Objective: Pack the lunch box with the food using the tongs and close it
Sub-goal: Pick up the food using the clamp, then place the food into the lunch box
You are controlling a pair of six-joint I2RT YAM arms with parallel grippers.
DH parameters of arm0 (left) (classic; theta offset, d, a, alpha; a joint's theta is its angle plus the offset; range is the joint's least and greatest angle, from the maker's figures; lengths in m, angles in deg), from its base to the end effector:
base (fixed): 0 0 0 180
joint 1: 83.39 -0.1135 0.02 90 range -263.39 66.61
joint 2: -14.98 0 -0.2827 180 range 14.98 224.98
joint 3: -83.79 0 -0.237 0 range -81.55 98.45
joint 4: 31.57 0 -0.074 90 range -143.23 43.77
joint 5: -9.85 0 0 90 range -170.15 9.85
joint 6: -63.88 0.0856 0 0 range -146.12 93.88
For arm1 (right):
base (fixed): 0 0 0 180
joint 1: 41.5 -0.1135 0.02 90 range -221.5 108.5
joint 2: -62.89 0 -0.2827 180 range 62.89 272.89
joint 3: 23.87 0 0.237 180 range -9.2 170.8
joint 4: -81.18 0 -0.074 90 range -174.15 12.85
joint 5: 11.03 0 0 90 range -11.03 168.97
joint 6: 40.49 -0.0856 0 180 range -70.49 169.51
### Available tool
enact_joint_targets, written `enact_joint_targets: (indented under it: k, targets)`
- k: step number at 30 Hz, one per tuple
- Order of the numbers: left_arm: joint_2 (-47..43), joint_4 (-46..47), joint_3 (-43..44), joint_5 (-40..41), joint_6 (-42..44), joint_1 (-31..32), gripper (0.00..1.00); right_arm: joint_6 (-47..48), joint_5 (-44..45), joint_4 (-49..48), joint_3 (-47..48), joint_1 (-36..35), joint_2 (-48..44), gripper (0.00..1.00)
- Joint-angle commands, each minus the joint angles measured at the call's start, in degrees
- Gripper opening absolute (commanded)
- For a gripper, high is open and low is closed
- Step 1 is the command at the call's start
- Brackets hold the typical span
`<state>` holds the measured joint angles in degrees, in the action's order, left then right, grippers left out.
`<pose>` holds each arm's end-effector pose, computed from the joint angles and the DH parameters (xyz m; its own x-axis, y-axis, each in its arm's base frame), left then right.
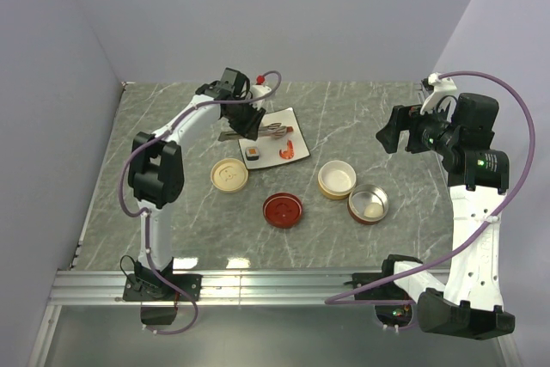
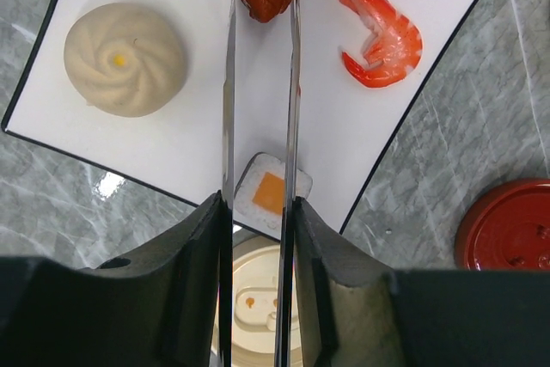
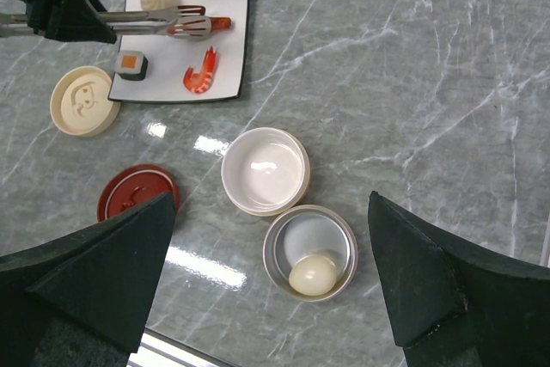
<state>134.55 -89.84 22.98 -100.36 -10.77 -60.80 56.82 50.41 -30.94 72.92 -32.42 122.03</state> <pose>0.4289 -0.2105 0.2260 -0.6210 0.5274 -0.5798 0.7164 0.6821 -0.1468 0.1956 0.0102 0.4258 -0.4589 -0.0398 -0.8876 -0.3303 0.9350 0.1288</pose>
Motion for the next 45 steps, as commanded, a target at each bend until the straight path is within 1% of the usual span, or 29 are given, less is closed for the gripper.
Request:
enact_joint_targets:
  k: [1,7,12,15,18,19,21,24,30,37,45]
  targets:
    - [-6.7,1.3,1.4,-0.8,-0.6,0.2,0.22,0.1,-1.0,-1.7,0.1,0.6,0.1,1.00]
    - [-12.2,0.4,-0.2,-2.5,-2.6,0.3,0.18,-0.1,-1.6,-1.8,0.3,0.6,0.0,1.00]
    - [-18.2,-0.7,-3.4,-6.2,-4.4,2.3,0.15,-0.2,-1.7,-1.7,0.7,0.6,0.0,1.00]
    - [-22.3,0.3,-7.3,-7.7,-6.1,5.1,0.15,-0.3,-1.8,-1.7,0.8,0.6,-0.1,1.00]
    - [-25.2,1.7,-11.0,-8.2,-8.1,9.4,0.15,-0.3,-1.9,-1.4,1.2,0.7,0.1,1.00]
    - [-25.8,2.2,-12.0,-8.2,-8.6,11.9,0.15,-0.3,-1.9,-1.4,1.2,0.7,0.2,1.00]
    - [-26.7,3.7,-13.8,-7.1,-9.6,14.7,0.15,-0.3,-1.9,-1.3,1.2,0.7,0.0,1.00]
    - [-25.8,4.3,-14.4,-7.4,-11.1,20.5,0.15,-0.2,-1.6,-1.2,1.2,0.7,-0.2,1.00]
    - [-21.9,5.6,-13.1,-7.5,-13.0,26.4,0.15,0.0,-1.3,-1.0,0.6,1.2,-0.8,1.00]
    - [-16.3,4.8,-8.5,-6.9,-12.5,30.1,0.15,0.1,-1.2,-1.0,0.1,1.4,-1.0,1.00]
    - [-10.3,3.9,-1.9,-5.0,-12.3,32.1,0.15,0.2,-1.4,-1.2,-0.6,1.7,-1.3,1.00]
